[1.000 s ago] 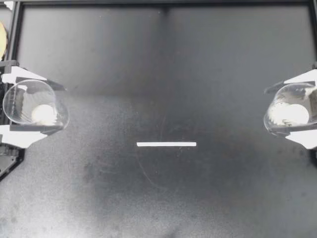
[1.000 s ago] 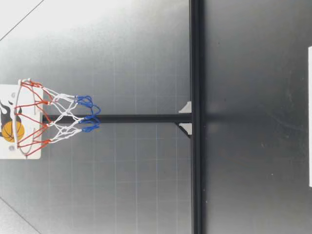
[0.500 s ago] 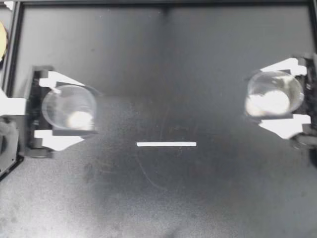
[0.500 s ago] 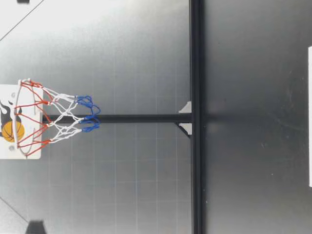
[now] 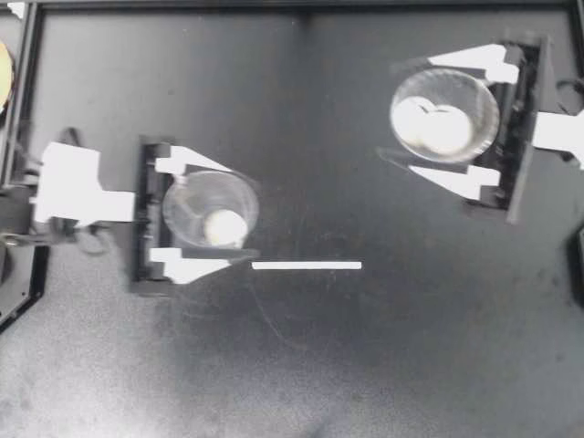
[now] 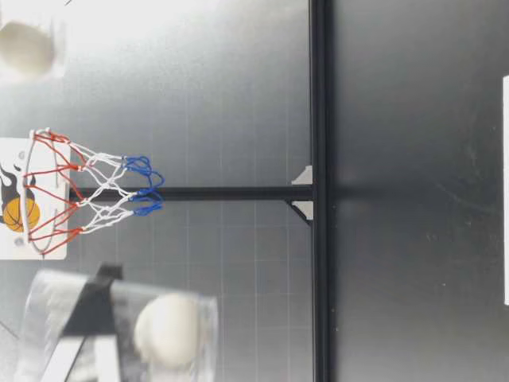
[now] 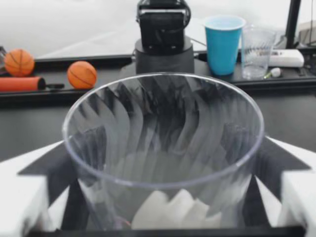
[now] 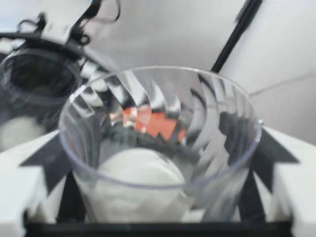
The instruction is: Transfer one of the two balls in the right glass into the left glass, then transfer it back to the right glass.
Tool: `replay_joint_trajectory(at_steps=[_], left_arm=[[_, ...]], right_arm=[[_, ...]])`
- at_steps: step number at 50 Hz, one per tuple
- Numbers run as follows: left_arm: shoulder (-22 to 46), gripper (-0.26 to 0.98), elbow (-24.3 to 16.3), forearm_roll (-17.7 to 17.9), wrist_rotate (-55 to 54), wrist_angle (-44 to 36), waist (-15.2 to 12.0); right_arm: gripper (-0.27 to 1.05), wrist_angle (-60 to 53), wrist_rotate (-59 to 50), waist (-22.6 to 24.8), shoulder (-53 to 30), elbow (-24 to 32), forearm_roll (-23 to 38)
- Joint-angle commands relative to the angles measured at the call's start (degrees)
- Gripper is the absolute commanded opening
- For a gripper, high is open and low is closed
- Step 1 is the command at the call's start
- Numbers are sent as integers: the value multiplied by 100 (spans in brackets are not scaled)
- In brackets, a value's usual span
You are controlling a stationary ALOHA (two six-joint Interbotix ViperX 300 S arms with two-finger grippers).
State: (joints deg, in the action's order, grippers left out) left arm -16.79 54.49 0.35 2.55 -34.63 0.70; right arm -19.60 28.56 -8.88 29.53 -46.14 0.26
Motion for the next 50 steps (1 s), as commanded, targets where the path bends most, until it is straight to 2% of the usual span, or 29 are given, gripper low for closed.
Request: replay_joint_trajectory(at_steps=[1,16,26,50], left_arm=[[176,71,-264,9,-9,-105,18],[1028,71,-861,9,0,-105,18],[1274,71,-1151,9,-9,-88,88],[1318,71,-1327,9,-246,-114,105]], right_arm=[[73,-123,360,-44,-158,308,9],[73,-598,1608,-44,-1055,782,0],[73,-826,2364,-44,-1529,1037,-18],[73,-1380,3727,-35,-1925,1090,-62]])
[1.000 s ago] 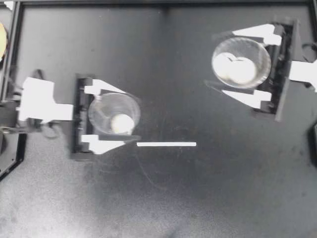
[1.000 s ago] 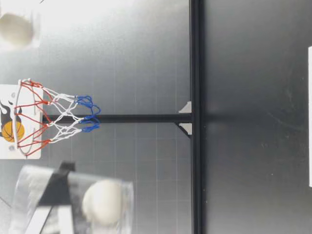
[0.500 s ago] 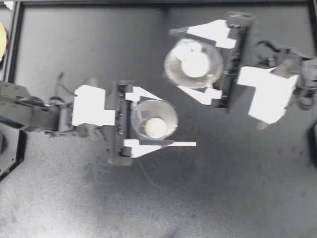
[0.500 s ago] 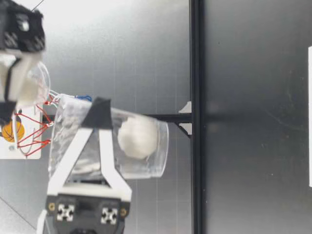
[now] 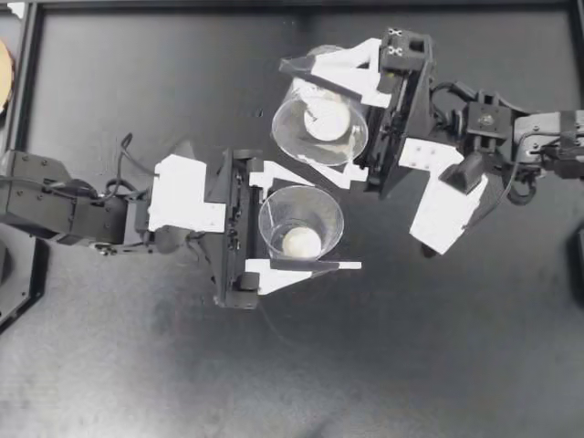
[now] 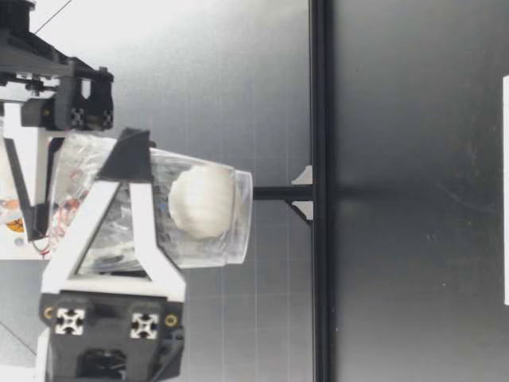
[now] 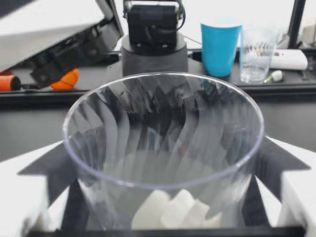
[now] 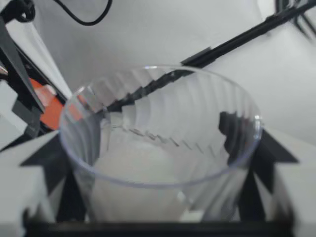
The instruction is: Transfer one of the two balls in the right glass into the left glass, then transfer it back to the right glass.
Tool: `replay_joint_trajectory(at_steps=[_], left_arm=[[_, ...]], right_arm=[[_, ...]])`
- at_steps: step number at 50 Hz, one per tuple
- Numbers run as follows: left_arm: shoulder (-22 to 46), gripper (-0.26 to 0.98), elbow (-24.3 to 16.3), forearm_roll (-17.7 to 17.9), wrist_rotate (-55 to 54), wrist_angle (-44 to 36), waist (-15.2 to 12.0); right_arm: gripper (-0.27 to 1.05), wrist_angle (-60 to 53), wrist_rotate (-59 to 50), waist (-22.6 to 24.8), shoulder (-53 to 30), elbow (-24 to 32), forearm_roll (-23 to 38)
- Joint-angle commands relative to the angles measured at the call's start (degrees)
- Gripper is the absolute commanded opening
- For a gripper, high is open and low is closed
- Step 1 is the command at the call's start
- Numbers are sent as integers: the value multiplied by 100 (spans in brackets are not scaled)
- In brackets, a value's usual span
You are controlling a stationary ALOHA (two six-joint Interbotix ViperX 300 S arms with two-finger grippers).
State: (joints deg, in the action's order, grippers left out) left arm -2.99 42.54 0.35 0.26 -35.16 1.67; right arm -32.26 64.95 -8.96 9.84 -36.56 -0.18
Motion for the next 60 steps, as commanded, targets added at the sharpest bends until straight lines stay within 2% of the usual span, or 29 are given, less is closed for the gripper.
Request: replay_joint_trajectory(at_steps=[1,60], left_arm=[[-62,71,-123,9,-26,-62,9],[18,71,-211,35,-79,-35,62]], right_arm=[[73,-123,123,-35,44,141,-18],[73,-668,1793,-35,-132,123,-18]])
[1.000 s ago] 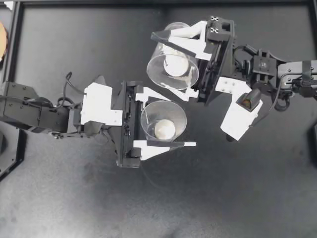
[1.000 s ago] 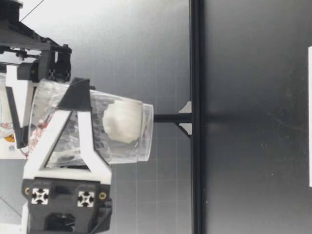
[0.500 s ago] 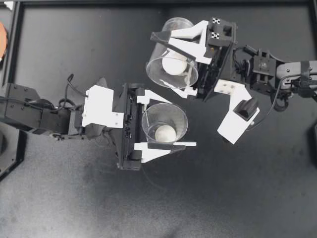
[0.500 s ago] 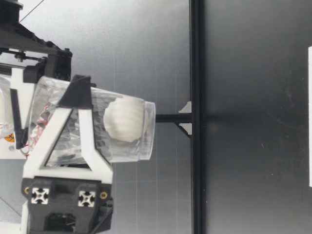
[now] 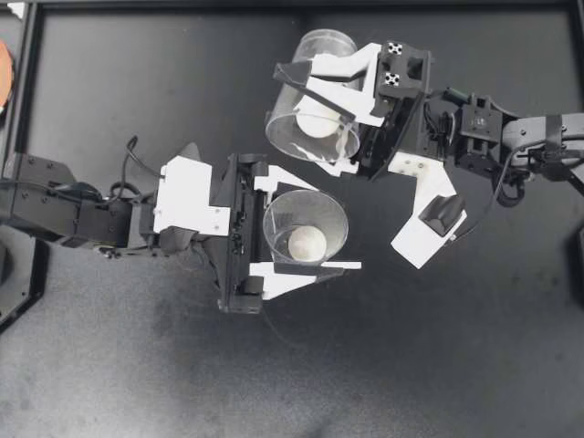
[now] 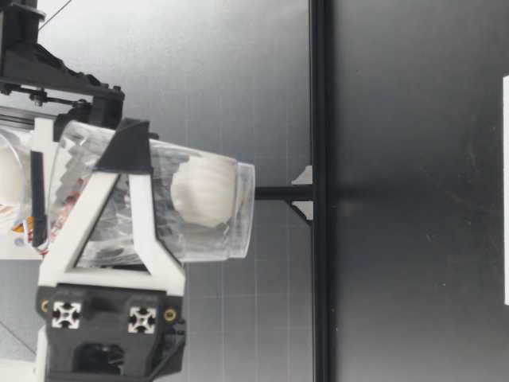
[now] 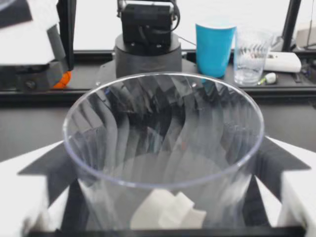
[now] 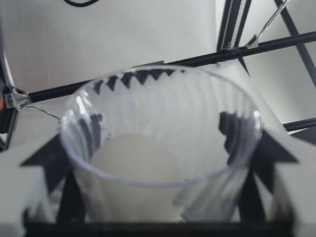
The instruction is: Transfer one of the two balls in the right glass into the left glass, then transfer it back to the right glass.
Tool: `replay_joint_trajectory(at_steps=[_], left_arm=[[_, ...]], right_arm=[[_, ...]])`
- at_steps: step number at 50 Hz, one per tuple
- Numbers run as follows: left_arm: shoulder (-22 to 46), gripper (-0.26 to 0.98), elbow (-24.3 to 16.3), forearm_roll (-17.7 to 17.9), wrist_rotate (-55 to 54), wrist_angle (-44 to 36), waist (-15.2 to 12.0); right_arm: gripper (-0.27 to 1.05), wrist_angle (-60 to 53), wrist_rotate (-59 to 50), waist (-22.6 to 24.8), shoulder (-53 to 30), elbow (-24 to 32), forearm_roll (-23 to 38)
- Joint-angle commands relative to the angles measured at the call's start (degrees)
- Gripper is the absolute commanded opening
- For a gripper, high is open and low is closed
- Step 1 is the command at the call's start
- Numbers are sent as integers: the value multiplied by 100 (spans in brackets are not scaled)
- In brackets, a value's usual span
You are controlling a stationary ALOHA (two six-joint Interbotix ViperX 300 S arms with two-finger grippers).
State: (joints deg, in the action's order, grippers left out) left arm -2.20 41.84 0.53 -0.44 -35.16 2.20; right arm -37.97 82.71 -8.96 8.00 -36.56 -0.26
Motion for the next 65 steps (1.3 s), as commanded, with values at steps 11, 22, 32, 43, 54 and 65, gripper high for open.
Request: replay_joint_trajectory(at_steps=[11,22,32,43,54,65], left_arm=[[-53,71,-141,35,-9,-35,9],[-26,71,-141,62,-9,-35,9],[-26,71,-149,70,-9,-35,9],[-26,71,-141,70,-9,-26,9],[-18,71,-158,70,-9,-26,9],[-18,71,-158,70,-9,-26,9]], right_arm=[[73,-123,53,-35,53,123,-9],[73,-141,202,-26,53,105,9],[73,-176,299,-35,18,105,9],[73,-176,352,-26,0,105,9],[73,-176,615,-26,-26,105,0],[73,-176,615,-26,-35,105,0]])
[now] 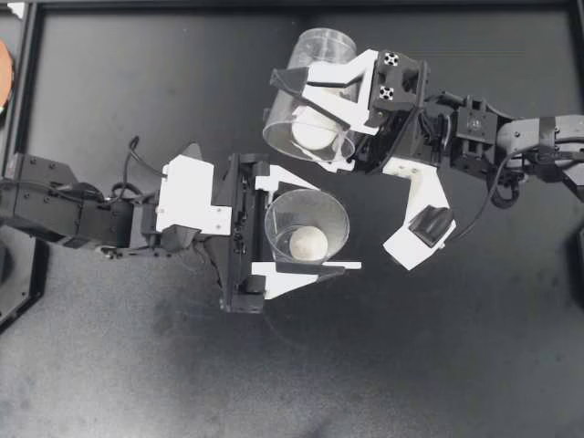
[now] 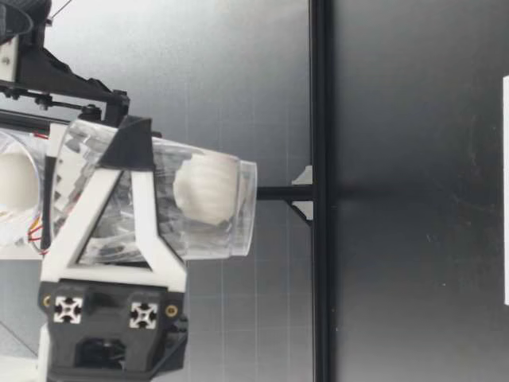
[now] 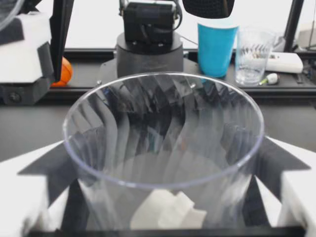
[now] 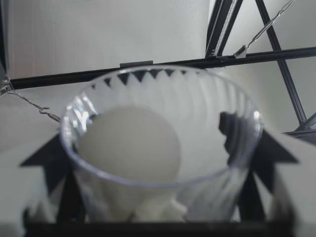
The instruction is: Transfer one of the two balls in the right glass into the left glass, then transfer it back to the right glass.
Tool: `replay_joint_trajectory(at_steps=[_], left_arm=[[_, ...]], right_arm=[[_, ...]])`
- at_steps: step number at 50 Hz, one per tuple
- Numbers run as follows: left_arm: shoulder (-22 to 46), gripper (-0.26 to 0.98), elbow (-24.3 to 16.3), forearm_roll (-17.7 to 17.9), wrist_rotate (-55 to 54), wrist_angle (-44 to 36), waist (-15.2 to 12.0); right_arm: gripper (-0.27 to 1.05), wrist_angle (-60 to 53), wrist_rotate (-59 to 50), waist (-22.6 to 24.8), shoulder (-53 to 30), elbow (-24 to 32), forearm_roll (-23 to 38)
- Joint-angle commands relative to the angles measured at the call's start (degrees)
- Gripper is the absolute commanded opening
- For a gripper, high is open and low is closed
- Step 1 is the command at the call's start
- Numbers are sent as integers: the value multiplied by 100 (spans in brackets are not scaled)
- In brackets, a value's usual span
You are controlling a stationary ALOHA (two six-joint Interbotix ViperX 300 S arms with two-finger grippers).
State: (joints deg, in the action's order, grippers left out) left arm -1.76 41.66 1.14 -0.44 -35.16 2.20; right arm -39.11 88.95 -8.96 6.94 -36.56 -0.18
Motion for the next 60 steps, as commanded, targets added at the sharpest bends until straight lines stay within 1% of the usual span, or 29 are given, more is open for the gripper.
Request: replay_joint_trajectory(at_steps=[1,6,9,15,17,28,32,37,44,48,51,55,58,60], left_arm=[[-62,71,-149,9,-9,-26,9],[-62,71,-149,18,-9,-18,9],[-62,71,-149,18,-9,-18,9],[-62,71,-132,18,-18,-18,9],[-70,71,-132,18,-18,-9,9],[-141,71,-79,18,26,-9,9],[-193,71,-44,9,97,-9,9],[-308,71,105,-18,97,-9,9],[-721,71,554,-53,141,9,9],[-1072,71,826,-132,255,-9,9],[-1362,71,967,-193,536,9,9],[-1758,71,1099,-167,1213,18,-35],[-1986,71,1134,-105,1670,18,-149],[-2101,71,1134,0,1995,18,-237]], right_arm=[[73,-62,-9,-26,70,105,-18],[72,-62,-79,-26,62,105,-44],[72,-62,-264,9,62,105,-237],[72,-18,-1151,229,105,123,-1283],[72,26,-1415,264,141,105,-1459],[72,264,-2373,352,422,-193,-1547],[72,246,-2681,343,633,-396,-1547],[72,246,-2760,343,993,-703,-1564],[72,299,-2839,343,1661,-1301,-1846],[72,439,-3120,378,1969,-1573,-2074],[72,589,-3542,431,2092,-1714,-2162],[72,712,-4315,536,2145,-1828,-2153],[72,800,-5098,650,2136,-1890,-2153],[72,791,-5520,712,2109,-1916,-2127]])
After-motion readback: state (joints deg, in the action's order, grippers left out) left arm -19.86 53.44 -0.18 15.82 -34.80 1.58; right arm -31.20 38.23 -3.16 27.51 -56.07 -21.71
